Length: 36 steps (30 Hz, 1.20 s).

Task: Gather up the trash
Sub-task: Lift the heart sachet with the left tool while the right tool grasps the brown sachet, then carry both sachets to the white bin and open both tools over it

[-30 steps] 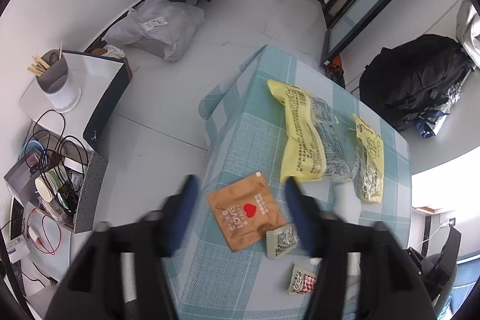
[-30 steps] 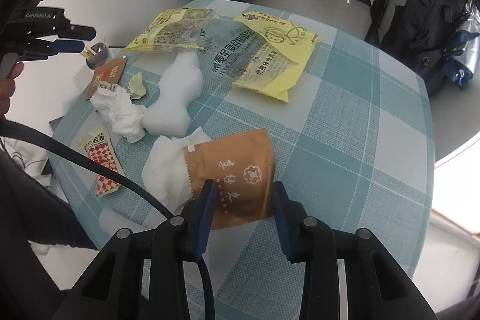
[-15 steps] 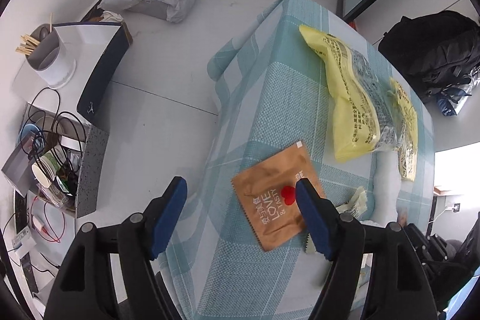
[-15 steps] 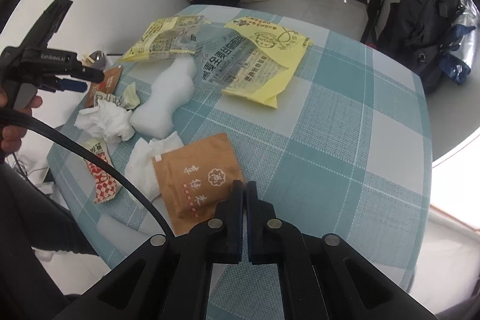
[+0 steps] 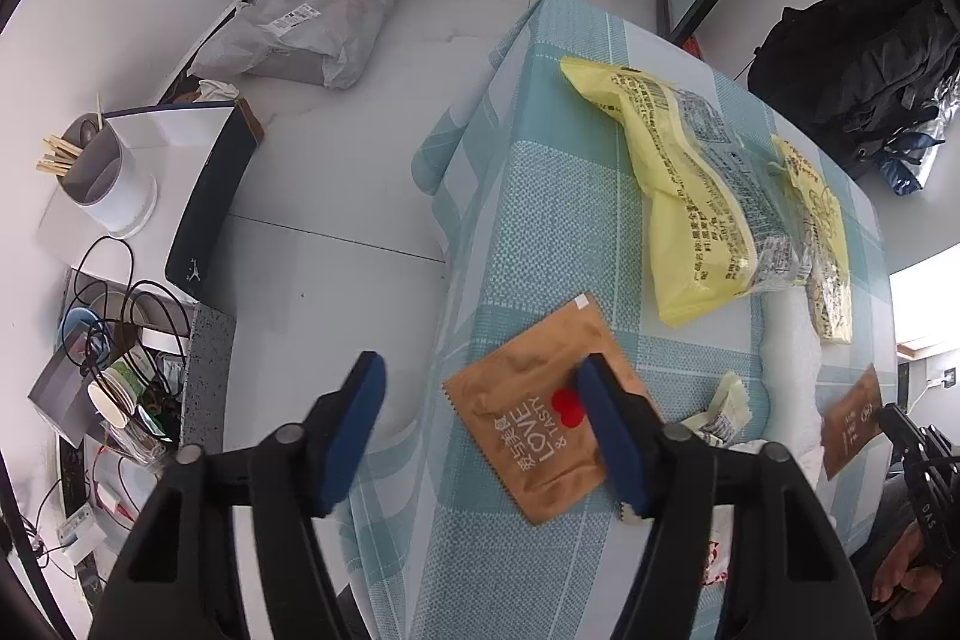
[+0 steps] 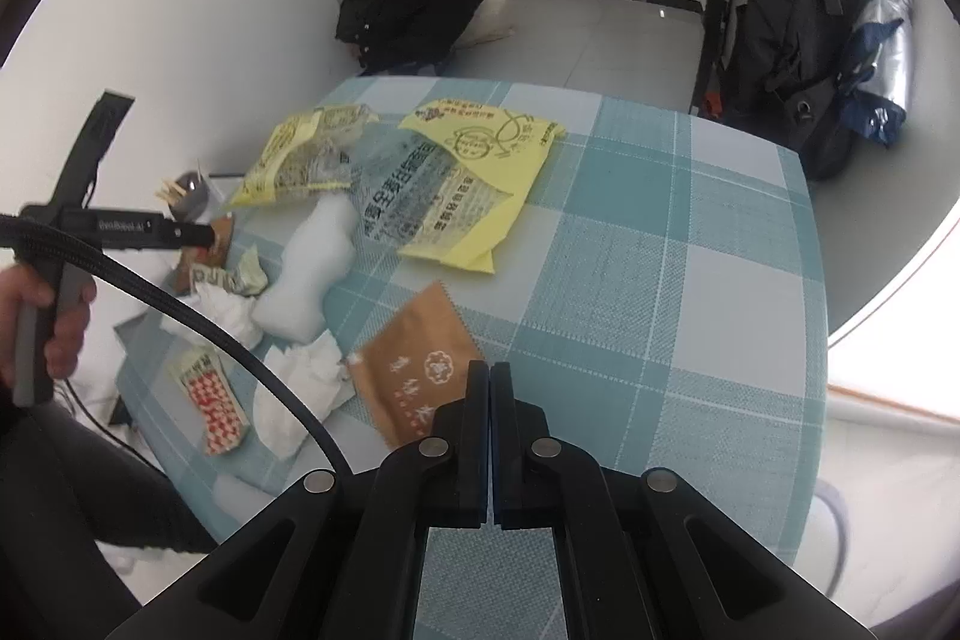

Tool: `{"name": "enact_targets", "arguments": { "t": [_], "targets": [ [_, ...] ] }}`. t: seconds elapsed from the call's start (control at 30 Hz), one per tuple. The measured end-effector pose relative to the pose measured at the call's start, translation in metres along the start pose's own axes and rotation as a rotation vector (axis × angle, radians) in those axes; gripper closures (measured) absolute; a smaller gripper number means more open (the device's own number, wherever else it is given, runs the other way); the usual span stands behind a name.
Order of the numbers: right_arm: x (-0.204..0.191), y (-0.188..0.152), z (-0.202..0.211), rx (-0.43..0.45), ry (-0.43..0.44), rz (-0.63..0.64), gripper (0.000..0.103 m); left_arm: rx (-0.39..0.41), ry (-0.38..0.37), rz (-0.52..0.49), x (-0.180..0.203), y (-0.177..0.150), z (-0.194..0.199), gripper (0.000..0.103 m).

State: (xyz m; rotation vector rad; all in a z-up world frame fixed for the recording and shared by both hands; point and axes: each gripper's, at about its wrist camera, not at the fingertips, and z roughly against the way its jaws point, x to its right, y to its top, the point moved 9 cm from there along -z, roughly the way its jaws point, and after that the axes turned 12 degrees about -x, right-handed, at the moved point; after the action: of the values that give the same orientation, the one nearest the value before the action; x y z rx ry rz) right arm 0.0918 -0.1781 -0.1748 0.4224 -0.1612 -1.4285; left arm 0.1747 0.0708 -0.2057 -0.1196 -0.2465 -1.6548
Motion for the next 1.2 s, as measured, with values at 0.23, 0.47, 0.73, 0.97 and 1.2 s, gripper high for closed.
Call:
{"name": "enact_targets", "arguments": {
  "t": [0.23, 0.47, 0.73, 0.97, 1.2],
  "targets": [
    [-0.002, 0.003, 0.012, 0.038, 0.046, -0.021, 0.103, -0.01, -0.011, 0.02, 0.002, -0.003, 0.004, 0.095],
    [-0.008, 0.004, 0.017, 0.061, 0.051, -0.003, 0.103, 0.031, 0.0, -0.013, 0.01, -0.004, 0.014, 0.103],
    [-0.01, 0.005, 0.021, 0.075, 0.048, -0.002, 0.103, 0.062, -0.123, 0.0, 0.018, -0.008, 0.031, 0.103],
    [-0.014, 0.005, 0.026, 0.083, 0.053, 0.002, 0.103, 0.098, -0.269, -0.031, 0.041, -0.01, 0.052, 0.103],
    [-0.021, 0.007, 0.034, 0.109, 0.059, 0.013, 0.103, 0.07, -0.216, -0.08, 0.057, -0.016, 0.05, 0.103]
  ]
}}
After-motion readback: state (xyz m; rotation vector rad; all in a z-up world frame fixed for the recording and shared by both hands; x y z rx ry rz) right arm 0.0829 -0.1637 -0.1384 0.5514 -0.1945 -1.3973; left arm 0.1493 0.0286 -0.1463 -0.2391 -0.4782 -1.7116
